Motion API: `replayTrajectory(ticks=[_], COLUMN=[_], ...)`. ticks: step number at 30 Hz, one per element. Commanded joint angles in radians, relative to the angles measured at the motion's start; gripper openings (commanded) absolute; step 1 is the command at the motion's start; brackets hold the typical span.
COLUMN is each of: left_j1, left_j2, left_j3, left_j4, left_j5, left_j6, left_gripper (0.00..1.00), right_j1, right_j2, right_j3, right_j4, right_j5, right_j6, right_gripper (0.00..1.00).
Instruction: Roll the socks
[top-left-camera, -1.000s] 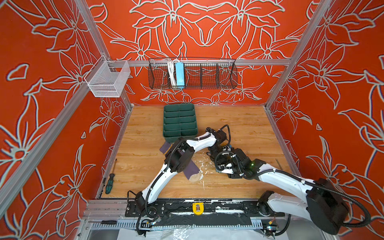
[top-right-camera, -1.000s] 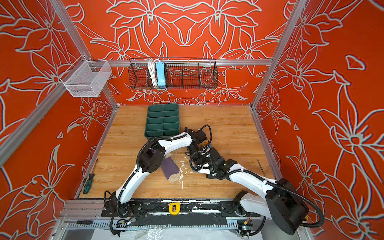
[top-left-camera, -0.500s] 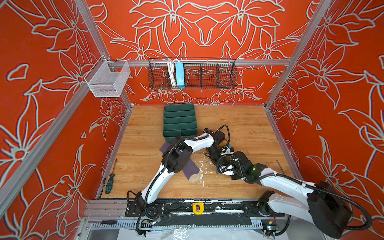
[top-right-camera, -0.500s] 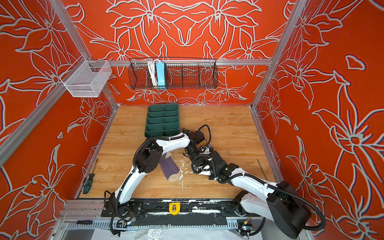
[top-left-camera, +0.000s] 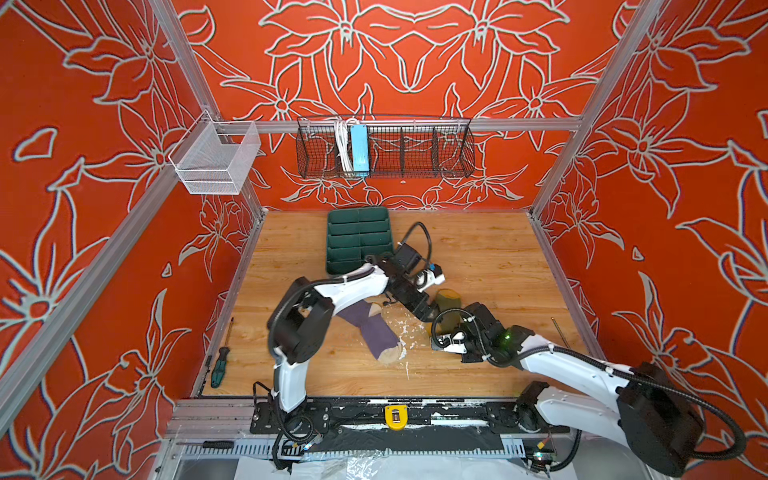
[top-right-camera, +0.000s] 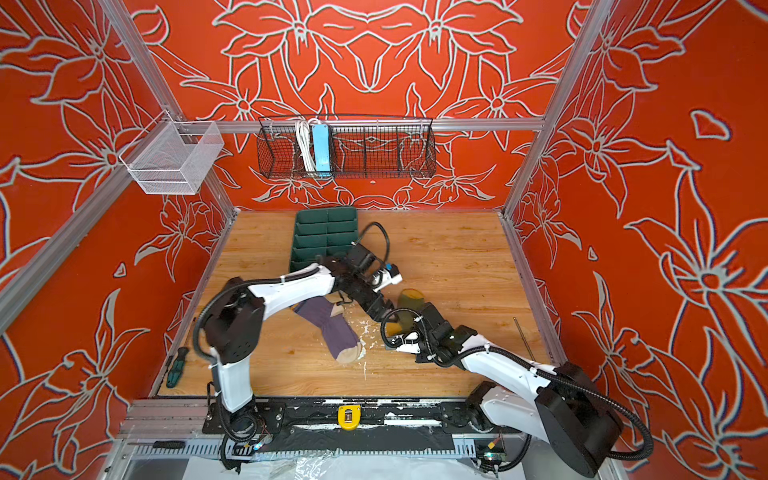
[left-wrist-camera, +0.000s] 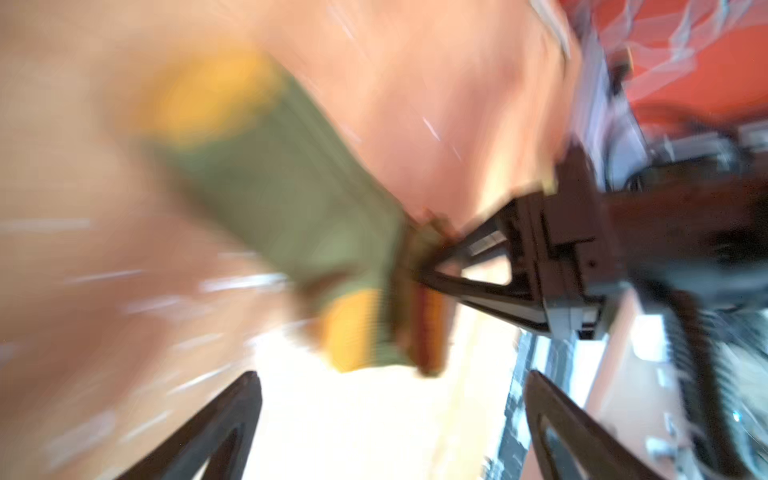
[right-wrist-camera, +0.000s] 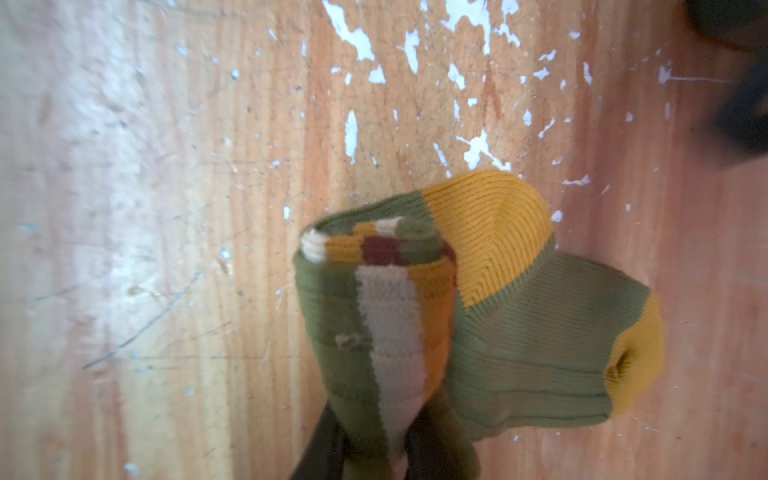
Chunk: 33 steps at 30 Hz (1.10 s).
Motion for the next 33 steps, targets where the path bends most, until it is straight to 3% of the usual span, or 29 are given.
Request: replayTrajectory(ticks=[1,4,6,10,13,16,19,22,25,33], left_j1=[0.065,0.086,0.103,0.146,0.149,0.143,0.069,-0.071,-0.196,-0.439], left_j2=[-0.256,-0.471,-0.579,-0.697,-0.761,-0.857,-0.911,-0.921,-0.916,-0.853], left_j3=[-0.144,-0.281,-0.340,-0.378,-0.382,-0.438,-0.477,-0.489,-0.527,-0.650], left_j4=[0.314,0.452,0.491,0.458,0.353,0.305,0.299,0.233,0.200,0.307], left_j5=[-0.245,-0.444,-0.488,-0.488,-0.306,-0.091,-0.214,-0.406,-0.512,-0.614], left_j6=[-0.049,0.063,0.133,0.139,0.250,0.459,0.609,0.802,0.938,0.939], left_gripper=[0.98,0.98,0.98,0.98,0.98,0.98,0.97,0.97,0.97,0.93], right_j1=[0.007,0.007,0.006,0.007,0.006,0.006,0.004,0.004,0.004,-0.016], right_j2=[0.034,0.094,0.139,0.227,0.264,0.297,0.343,0.397,0.425,0.472], right_j3=[0.039,0.093,0.140,0.226,0.278,0.325,0.378,0.406,0.419,0.464], right_j4=[-0.150,-0.175,-0.204,-0.281,-0.323,-0.371,-0.431,-0.422,-0.415,-0.451], right_j5=[-0.080,-0.084,-0.105,-0.173,-0.222,-0.266,-0.316,-0.356,-0.382,-0.362], right_j6=[0.086,0.121,0.149,0.194,0.223,0.253,0.284,0.311,0.311,0.274], right_gripper=[0.00,0.00,0.00,0.00,0.00,0.00,0.00,0.00,0.00,0.00])
